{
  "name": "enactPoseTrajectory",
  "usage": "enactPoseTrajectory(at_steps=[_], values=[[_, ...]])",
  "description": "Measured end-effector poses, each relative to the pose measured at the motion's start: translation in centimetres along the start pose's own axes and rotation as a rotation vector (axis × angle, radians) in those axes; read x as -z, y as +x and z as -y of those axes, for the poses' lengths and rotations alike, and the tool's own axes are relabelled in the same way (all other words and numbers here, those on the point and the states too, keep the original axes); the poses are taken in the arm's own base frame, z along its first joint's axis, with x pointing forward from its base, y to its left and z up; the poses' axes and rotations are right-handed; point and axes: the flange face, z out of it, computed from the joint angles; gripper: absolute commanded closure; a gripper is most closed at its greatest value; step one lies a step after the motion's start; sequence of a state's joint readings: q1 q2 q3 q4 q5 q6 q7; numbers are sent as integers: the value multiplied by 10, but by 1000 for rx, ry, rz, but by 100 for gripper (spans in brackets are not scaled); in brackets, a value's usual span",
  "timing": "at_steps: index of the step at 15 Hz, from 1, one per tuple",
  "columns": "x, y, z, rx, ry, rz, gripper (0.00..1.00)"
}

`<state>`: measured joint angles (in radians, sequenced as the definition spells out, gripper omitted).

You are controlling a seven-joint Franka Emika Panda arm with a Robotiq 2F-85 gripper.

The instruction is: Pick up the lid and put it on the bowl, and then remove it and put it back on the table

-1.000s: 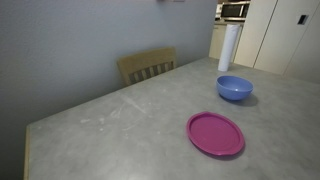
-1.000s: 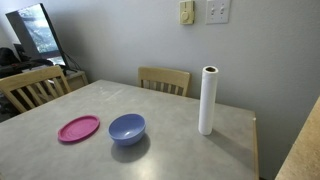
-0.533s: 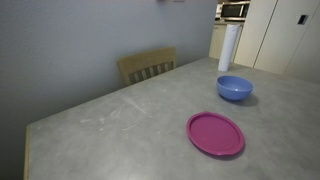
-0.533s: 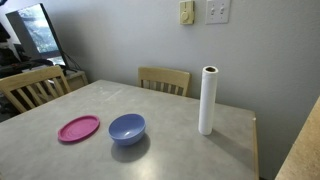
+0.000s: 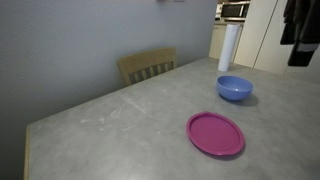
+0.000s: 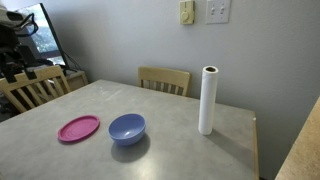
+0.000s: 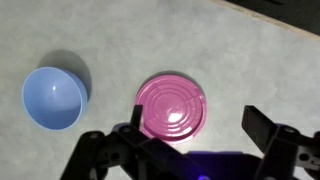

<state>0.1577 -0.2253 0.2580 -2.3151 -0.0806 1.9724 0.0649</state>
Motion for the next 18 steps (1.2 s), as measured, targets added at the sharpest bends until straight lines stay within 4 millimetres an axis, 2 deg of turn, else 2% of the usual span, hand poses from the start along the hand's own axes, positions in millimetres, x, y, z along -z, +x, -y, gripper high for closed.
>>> enactPoseTrajectory(at_steps=[2,8,11,14,18], values=[[-7,5,1,4,6,16,0],[-3,7,2,-18,5,-1,0],[-4,17,4,-95,16,-64,0],[-19,33,10,-150,24,-102,0],[-53,61,29,-150,0,-89,0]])
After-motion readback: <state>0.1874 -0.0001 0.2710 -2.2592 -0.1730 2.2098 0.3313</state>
